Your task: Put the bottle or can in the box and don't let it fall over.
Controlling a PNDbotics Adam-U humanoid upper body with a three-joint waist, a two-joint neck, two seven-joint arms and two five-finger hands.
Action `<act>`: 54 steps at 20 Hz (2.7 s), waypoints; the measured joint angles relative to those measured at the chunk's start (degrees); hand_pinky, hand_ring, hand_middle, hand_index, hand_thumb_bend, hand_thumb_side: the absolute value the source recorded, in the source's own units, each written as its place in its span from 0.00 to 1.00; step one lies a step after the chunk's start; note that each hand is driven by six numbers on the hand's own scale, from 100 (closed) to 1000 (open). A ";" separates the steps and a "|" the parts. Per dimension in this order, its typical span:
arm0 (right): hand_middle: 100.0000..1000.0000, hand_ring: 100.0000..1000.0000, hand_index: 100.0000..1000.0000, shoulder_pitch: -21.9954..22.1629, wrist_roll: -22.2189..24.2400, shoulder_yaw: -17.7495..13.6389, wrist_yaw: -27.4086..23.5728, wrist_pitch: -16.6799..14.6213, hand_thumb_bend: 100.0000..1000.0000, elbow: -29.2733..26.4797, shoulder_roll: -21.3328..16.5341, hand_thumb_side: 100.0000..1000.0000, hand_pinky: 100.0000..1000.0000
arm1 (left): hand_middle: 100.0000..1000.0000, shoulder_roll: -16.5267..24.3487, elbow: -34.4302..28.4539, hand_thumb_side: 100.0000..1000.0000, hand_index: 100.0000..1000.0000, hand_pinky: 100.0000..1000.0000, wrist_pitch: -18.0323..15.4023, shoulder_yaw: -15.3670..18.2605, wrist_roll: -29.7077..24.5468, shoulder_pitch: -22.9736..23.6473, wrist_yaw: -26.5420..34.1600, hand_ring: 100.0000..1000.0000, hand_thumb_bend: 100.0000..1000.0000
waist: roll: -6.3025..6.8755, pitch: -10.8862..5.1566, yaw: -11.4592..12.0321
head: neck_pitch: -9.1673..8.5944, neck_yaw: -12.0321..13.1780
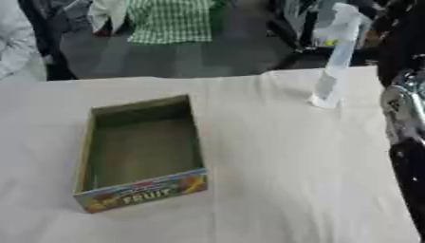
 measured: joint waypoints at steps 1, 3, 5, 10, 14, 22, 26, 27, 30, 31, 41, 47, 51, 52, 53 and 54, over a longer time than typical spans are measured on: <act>0.58 0.46 1.00 0.23 -0.74 0.46 -0.90 -0.27 0.12 -0.39 0.19 0.89 0.56 | 0.76 0.00 0.00 0.57 0.81 0.81 0.01 0.00 0.01 0.00 0.00 0.82 0.85 | -0.01 -0.02 -0.01 | -0.06 -0.03; 0.40 0.26 1.00 0.52 -2.02 1.17 -2.69 -0.88 0.11 -1.15 0.45 0.89 0.29 | 0.76 0.00 0.00 0.57 0.81 0.81 0.02 0.00 0.05 -0.01 0.01 0.82 0.85 | -0.02 -0.03 -0.06 | -0.30 -0.18; 0.28 0.13 1.00 0.75 -3.17 1.65 -4.43 -1.58 0.10 -1.85 0.45 0.89 0.12 | 0.76 0.00 0.00 0.57 0.81 0.81 0.06 0.00 0.09 -0.01 0.02 0.82 0.85 | -0.04 -0.05 -0.16 | -0.53 -0.26; 0.15 0.00 1.00 1.23 -5.13 2.85 -9.01 -3.38 0.08 -4.42 0.15 0.89 0.00 | 0.76 0.00 0.00 0.57 0.81 0.80 0.08 0.00 0.11 -0.02 0.04 0.82 0.85 | -0.23 -0.12 -0.37 | -0.77 -0.39; 0.15 0.00 1.00 1.93 -5.67 3.73 -12.68 -4.50 0.09 -6.25 -0.18 0.89 0.00 | 0.76 0.00 0.00 0.57 0.81 0.80 0.08 0.00 0.11 -0.10 0.04 0.82 0.85 | -0.36 -0.40 -0.65 | -0.94 -0.40; 0.19 0.01 1.00 3.86 -5.08 5.83 -19.94 -5.33 0.09 -9.11 -0.15 0.89 0.02 | 0.76 0.00 -0.01 0.57 0.81 0.80 0.14 -0.02 0.04 -0.34 0.04 0.82 0.84 | -0.50 -0.46 -1.09 | -0.40 -0.39; 0.21 0.03 1.00 4.41 -4.17 5.97 -23.79 -5.53 0.10 -9.14 -0.02 0.89 0.05 | 0.76 0.01 -0.01 0.57 0.81 0.80 0.21 -0.02 -0.03 -0.34 0.04 0.82 0.84 | -0.53 -0.48 -1.33 | 0.12 -0.12; 0.21 0.03 1.00 4.66 -4.01 5.97 -24.73 -5.53 0.10 -9.14 -0.02 0.89 0.05 | 0.76 0.01 -0.01 0.57 0.81 0.80 0.21 -0.02 -0.03 -0.34 0.04 0.82 0.84 | -0.56 -0.48 -1.42 | 0.31 -0.07; 0.22 0.04 1.00 5.10 -3.74 5.93 -27.62 -5.42 0.09 -9.14 -0.02 0.87 0.06 | 0.76 0.01 -0.01 0.57 0.81 0.80 0.23 -0.02 -0.04 -0.34 0.04 0.82 0.85 | -0.56 -0.48 -1.47 | 0.71 0.13; 0.22 0.04 1.00 5.28 -3.69 5.91 -28.54 -5.39 0.09 -9.14 -0.02 0.84 0.06 | 0.76 0.01 -0.01 0.57 0.81 0.80 0.24 -0.02 -0.04 -0.34 0.04 0.82 0.85 | -0.56 -0.48 -1.48 | 0.92 0.16; 0.22 0.03 1.00 8.18 -3.95 2.40 -49.40 -4.22 0.13 -9.05 -1.67 0.85 0.04 | 0.76 0.01 -0.01 0.58 0.80 0.80 0.29 -0.04 -0.07 -0.36 0.04 0.81 0.85 | -0.31 -0.29 -1.49 | 1.04 0.46; 0.21 0.02 1.00 9.13 -4.67 1.72 -54.69 -2.96 0.15 -7.27 -1.86 0.87 0.02 | 0.76 0.01 -0.01 0.58 0.80 0.80 0.42 -0.06 -0.20 -0.54 0.04 0.81 0.85 | -0.06 0.02 -1.49 | 0.47 0.47; 0.20 0.02 1.00 9.27 -5.19 1.70 -55.54 -2.35 0.16 -5.58 -1.55 0.88 0.01 | 0.76 0.01 -0.01 0.58 0.80 0.80 0.49 -0.24 -0.27 -0.62 0.04 0.82 0.84 | 0.05 0.16 -1.49 | 0.06 0.38; 0.20 0.02 1.00 9.25 -5.17 1.70 -55.69 -2.25 0.16 -5.21 -1.44 0.88 0.01 | 0.76 0.01 -0.01 0.58 0.80 0.80 0.50 -0.31 -0.28 -0.63 0.04 0.83 0.84 | 0.07 0.18 -1.48 | -0.04 0.35; 0.20 0.02 1.00 9.23 -5.12 1.69 -55.79 -2.14 0.16 -4.87 -1.37 0.87 0.01 | 0.76 0.01 -0.01 0.58 0.80 0.80 0.50 -0.35 -0.29 -0.63 0.04 0.83 0.84 | 0.12 0.26 -1.47 | -0.13 0.34; 0.20 0.02 1.00 9.21 -5.07 1.69 -55.90 -2.05 0.16 -4.54 -1.21 0.87 0.01 | 0.76 0.01 -0.01 0.58 0.80 0.80 0.50 -0.37 -0.30 -0.63 0.04 0.83 0.84 | 0.17 0.31 -1.46 | -0.21 0.33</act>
